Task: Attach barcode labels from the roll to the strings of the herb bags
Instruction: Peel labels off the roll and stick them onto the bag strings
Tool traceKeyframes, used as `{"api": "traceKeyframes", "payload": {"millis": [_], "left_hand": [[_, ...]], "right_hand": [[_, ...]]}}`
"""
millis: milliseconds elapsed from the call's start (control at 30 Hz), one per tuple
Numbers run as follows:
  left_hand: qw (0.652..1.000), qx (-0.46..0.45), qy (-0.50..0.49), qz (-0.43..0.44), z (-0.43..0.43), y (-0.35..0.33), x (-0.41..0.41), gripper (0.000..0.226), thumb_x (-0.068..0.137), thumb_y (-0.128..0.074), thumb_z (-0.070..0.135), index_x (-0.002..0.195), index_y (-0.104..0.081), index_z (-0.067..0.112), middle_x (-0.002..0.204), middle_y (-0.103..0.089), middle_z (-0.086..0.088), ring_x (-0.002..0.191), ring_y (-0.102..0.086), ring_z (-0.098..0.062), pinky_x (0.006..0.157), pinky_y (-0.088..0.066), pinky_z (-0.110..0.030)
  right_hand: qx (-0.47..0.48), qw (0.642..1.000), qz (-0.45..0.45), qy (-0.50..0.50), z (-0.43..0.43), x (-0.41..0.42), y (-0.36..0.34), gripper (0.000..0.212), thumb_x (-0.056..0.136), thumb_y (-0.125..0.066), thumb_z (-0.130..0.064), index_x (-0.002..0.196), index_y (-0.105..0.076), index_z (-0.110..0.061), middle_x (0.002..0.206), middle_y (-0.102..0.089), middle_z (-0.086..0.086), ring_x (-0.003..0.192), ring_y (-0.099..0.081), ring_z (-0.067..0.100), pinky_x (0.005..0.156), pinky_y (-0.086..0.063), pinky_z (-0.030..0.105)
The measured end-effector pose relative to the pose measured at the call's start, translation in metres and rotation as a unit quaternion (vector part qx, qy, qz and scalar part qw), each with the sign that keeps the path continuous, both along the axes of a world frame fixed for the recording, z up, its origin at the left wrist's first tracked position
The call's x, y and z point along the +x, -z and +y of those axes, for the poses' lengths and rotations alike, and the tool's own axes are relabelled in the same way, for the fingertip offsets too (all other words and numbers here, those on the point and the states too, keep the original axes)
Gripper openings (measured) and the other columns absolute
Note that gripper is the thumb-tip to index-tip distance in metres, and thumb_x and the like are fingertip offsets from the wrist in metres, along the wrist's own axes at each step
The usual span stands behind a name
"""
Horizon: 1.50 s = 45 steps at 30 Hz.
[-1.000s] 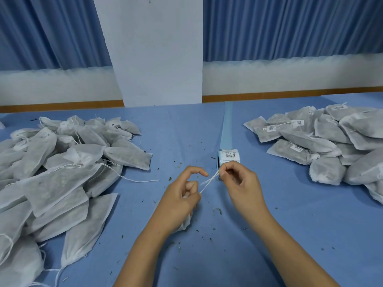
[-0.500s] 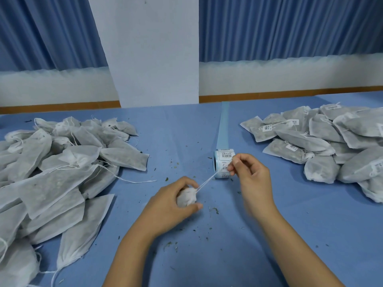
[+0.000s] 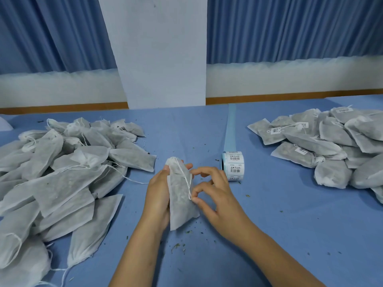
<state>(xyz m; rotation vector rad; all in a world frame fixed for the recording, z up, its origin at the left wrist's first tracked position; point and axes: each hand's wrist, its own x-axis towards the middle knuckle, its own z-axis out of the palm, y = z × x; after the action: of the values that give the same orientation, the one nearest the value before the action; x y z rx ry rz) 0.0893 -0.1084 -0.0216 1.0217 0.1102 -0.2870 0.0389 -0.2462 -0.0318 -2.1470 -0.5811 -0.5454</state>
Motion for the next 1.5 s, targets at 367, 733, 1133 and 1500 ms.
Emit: {"api": "traceKeyframes", "payload": {"millis": [367,733,1133,1500], "left_hand": [[0.985,0.053,-0.107,-0.122,-0.01,0.001,-0.003,0.027,0.101,-0.047,0.035,0.125,-0.049,0.046,0.108,-0.069,0.022,0.096,-0.067,0.005,0.07,-0.053,-0.017],[0.817,0.364,-0.21,-0.394,-0.016,0.004,-0.01,0.046,0.089,-0.057,-0.009,0.097,-0.052,0.036,0.142,-0.034,0.0,0.13,-0.032,0.009,0.098,-0.027,-0.002],[0.834,0.375,-0.111,-0.39,-0.044,0.016,0.024,0.053,0.08,-0.064,0.023,0.129,-0.051,0.039,0.107,-0.052,0.044,0.095,-0.055,0.017,0.077,-0.05,-0.02],[0.773,0.442,0.025,-0.454,-0.035,0.019,0.021,0.019,0.086,-0.072,0.026,0.104,-0.075,0.022,0.151,-0.026,0.018,0.139,-0.028,0.003,0.109,-0.025,-0.013]], "right_hand": [[0.193,0.974,0.119,0.007,0.001,-0.001,-0.007,0.017,0.089,-0.06,0.0,0.079,-0.061,-0.014,0.119,-0.048,-0.003,0.101,-0.055,0.002,0.082,-0.051,0.027],[0.248,0.915,0.053,0.314,-0.059,0.036,-0.004,0.028,0.083,-0.073,-0.022,0.104,-0.057,-0.013,0.102,-0.053,-0.004,0.09,-0.048,0.011,0.08,-0.04,0.024],[0.206,0.93,0.301,0.049,-0.068,0.04,0.012,0.056,0.076,-0.07,0.006,0.109,-0.039,-0.027,0.1,-0.067,-0.002,0.075,-0.057,0.002,0.073,-0.042,0.015],[0.259,0.904,0.339,0.04,-0.067,0.026,0.001,0.036,0.08,-0.074,-0.027,0.103,-0.046,-0.023,0.089,-0.063,-0.002,0.073,-0.061,0.002,0.064,-0.044,0.015]]}}
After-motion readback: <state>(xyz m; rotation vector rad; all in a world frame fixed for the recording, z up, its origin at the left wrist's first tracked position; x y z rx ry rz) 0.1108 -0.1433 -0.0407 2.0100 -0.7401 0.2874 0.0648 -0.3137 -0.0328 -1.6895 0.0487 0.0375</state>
